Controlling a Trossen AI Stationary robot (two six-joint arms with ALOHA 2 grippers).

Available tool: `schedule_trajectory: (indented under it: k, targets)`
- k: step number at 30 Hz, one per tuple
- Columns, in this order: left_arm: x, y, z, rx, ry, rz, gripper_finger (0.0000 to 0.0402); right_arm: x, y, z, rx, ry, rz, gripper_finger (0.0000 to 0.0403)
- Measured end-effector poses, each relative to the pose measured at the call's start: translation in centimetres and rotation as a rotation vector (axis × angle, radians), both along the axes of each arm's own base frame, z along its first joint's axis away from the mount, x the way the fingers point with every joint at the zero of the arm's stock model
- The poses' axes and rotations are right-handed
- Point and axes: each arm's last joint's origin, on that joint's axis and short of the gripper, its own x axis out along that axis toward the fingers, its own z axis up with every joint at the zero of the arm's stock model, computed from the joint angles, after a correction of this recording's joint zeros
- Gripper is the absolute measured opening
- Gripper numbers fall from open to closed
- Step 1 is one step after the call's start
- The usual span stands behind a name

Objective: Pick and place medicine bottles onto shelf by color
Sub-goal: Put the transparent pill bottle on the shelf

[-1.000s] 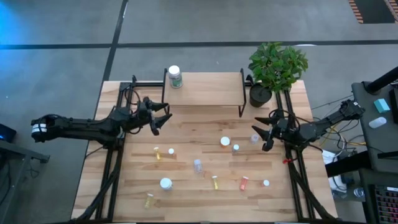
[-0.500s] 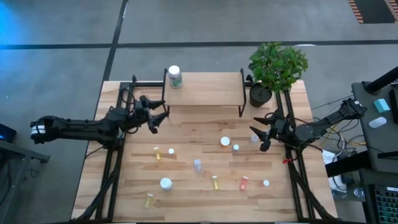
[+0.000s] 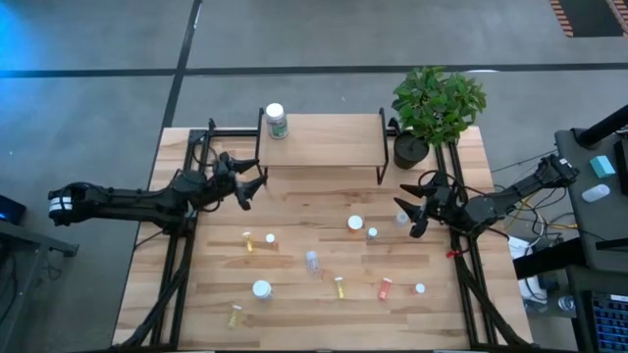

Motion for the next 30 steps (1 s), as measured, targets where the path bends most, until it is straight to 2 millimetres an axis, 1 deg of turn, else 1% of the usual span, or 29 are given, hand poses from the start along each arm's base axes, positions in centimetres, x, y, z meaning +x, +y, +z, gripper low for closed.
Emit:
schedule_trajectory:
  k: [2, 4, 7, 11, 15, 19, 25, 27, 30]
  targets:
    - [0.2, 0.0, -0.5, -0.038, 0.01, -0.002, 0.0286, 0.1, 0.0, 0.0, -0.001, 0.001, 0.002, 0.0203]
    - [0.3, 0.1, -0.4, -0.054, -0.006, -0.006, 0.0286, 0.2, 0.2, -0.1, 0.01, 0.0, 0.028, 0.0203]
    - [0.5, 0.1, -0.3, -0.059, -0.011, -0.018, 0.0286, 0.4, 0.3, -0.2, 0.044, -0.007, 0.064, 0.0203]
    - [0.6, 0.0, -0.4, -0.057, -0.004, -0.038, 0.0286, 0.8, 0.5, -0.5, 0.05, 0.016, 0.065, 0.0203]
    - [0.6, 0.0, -0.3, -0.057, -0.009, -0.038, 0.0286, 1.3, 0.8, -0.2, 0.056, 0.034, 0.062, 0.0208]
    - [0.5, 0.0, -0.2, -0.055, -0.018, -0.039, 0.0286, 1.9, 1.0, 0.2, 0.052, 0.128, 0.05, 0.0244]
    - [0.6, 0.0, -0.3, -0.057, -0.006, -0.039, 0.0286, 2.4, 1.2, 2.3, 0.067, 0.237, -0.023, 0.0311]
    - [0.6, 0.0, -0.3, -0.057, -0.006, -0.039, 0.0286, 2.3, 1.1, 2.9, 0.084, 0.265, -0.042, 0.0322]
    - [0.6, 0.0, -0.4, -0.057, -0.002, -0.04, 0.0286, 2.1, 1.0, 2.9, 0.113, 0.287, -0.068, 0.0325]
